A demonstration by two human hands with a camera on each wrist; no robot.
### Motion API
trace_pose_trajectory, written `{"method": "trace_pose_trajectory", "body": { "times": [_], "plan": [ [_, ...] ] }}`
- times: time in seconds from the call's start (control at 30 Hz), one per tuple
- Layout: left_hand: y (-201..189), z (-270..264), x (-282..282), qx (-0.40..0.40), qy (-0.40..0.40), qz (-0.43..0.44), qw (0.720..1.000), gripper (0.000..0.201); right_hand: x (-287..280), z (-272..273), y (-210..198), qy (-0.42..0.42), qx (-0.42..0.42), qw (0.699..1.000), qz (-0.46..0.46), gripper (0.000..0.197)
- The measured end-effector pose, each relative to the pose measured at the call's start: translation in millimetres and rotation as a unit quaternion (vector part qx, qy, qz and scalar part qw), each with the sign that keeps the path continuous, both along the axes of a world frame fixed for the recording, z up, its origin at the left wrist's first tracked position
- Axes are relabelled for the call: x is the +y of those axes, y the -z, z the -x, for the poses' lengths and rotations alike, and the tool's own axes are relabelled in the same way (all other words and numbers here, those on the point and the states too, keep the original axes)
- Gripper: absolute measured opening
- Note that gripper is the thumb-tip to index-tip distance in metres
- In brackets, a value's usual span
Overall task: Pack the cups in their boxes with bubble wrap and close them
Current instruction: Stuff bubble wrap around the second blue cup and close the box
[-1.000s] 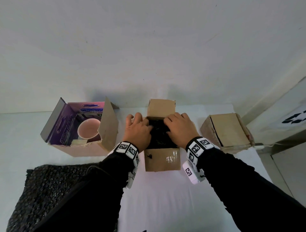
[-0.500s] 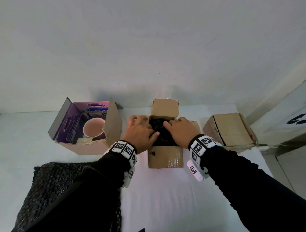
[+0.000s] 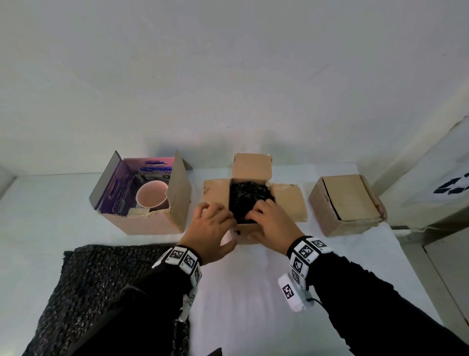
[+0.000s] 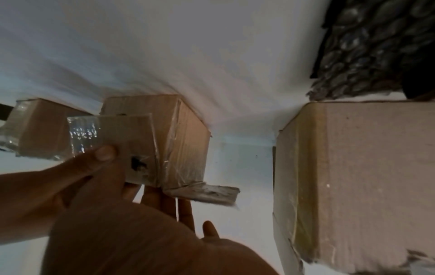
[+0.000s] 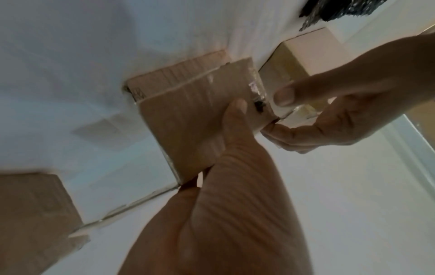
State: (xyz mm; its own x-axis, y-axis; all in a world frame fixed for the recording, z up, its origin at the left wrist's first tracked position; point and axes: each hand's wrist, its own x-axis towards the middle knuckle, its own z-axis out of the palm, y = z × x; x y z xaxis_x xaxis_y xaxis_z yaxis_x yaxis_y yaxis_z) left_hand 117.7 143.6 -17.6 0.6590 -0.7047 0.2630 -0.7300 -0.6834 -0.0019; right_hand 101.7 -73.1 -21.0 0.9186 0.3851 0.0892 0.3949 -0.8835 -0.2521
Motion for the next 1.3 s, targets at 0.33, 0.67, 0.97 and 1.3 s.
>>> {"method": "trace_pose_trajectory", "body": {
  "times": [0.33,0.67,0.97,1.3],
  "plan": [
    [2,-3,-10,-0.023,-0.065,-0.081,0.994,0.022,9,6,-2,0.036,-0.047,0.994,0.096,0.021],
    [0,1,-19,-0.016,-0.041,-0.058,0.997,0.031,11,6,4,0.033,-0.084,0.987,0.136,0.024],
    [-11,12,-33,0.019,-0.112,-0.099,0.989,0.021,-14,5,-7,-0.001,-0.111,0.977,0.182,0.022],
    [12,0,-45,0.093,-0.018,-0.042,0.995,0.030,-34,2,-14,-0.020,-0.099,0.988,0.117,0.041]
  ]
}}
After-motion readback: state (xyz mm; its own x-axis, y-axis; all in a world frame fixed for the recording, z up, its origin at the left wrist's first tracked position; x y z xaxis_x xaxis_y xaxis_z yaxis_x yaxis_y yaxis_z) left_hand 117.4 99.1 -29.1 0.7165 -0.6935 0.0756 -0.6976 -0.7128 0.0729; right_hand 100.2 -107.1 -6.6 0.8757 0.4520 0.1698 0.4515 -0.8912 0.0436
